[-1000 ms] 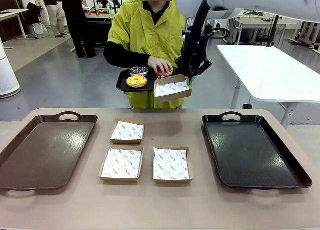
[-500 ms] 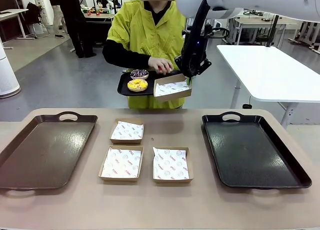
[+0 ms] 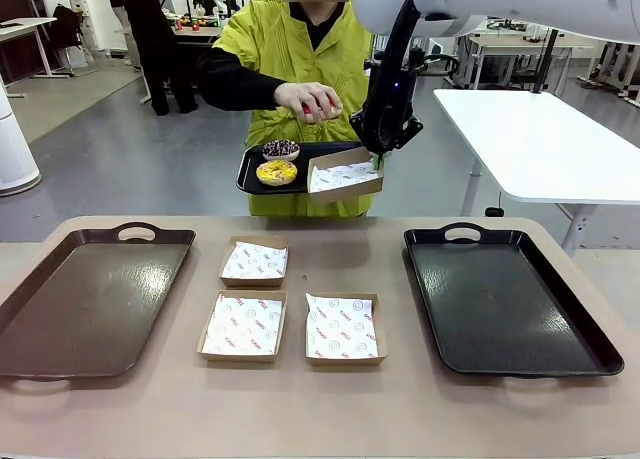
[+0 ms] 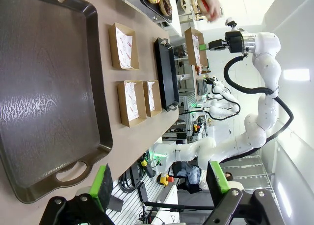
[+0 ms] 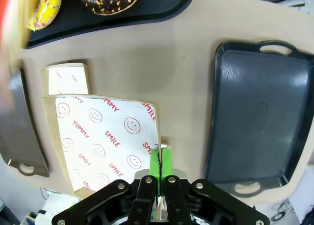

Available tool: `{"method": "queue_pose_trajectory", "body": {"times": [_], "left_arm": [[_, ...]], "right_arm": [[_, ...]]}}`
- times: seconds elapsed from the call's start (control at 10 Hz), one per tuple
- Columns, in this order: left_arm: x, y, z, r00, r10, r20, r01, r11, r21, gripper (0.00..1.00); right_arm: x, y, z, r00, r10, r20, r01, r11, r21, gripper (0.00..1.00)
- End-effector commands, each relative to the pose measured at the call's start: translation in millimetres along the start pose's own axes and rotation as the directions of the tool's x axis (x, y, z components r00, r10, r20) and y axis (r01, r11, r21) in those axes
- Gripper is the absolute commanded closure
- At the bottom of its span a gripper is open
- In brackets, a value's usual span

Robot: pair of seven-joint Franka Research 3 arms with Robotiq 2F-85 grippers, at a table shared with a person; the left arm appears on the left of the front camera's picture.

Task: Individually package the donuts and arrange them on the tray.
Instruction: Place the picked Paper togo box on the Handle tray while simultaneously picking up another Paper togo box from the table with the other hand.

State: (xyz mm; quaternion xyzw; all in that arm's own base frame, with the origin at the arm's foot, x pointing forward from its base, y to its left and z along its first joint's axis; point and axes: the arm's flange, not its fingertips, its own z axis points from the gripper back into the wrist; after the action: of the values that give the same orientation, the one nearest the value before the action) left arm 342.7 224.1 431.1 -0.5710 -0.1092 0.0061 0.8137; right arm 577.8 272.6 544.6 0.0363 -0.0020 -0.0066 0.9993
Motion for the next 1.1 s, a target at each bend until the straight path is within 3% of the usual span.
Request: {"method": "queue_pose_trajectory", "body": {"times": [0.0,1.0], "left_arm": [[-0.9,-1.4,2.0,1.000,-0.004,0.005,0.004,1.000,-0.006,0.00],[-0.9,-1.4,2.0,1.000,-0.004,0.005,0.004,1.000,-0.006,0.00]], "right_arm": [[-4.5,-1.9,-1.5,1.000,-0.014,0.006,0.014,1.000,0.001,1.00],[-4.5,-1.9,-1.5,1.000,-0.014,0.006,0.014,1.000,0.001,1.00]]}}
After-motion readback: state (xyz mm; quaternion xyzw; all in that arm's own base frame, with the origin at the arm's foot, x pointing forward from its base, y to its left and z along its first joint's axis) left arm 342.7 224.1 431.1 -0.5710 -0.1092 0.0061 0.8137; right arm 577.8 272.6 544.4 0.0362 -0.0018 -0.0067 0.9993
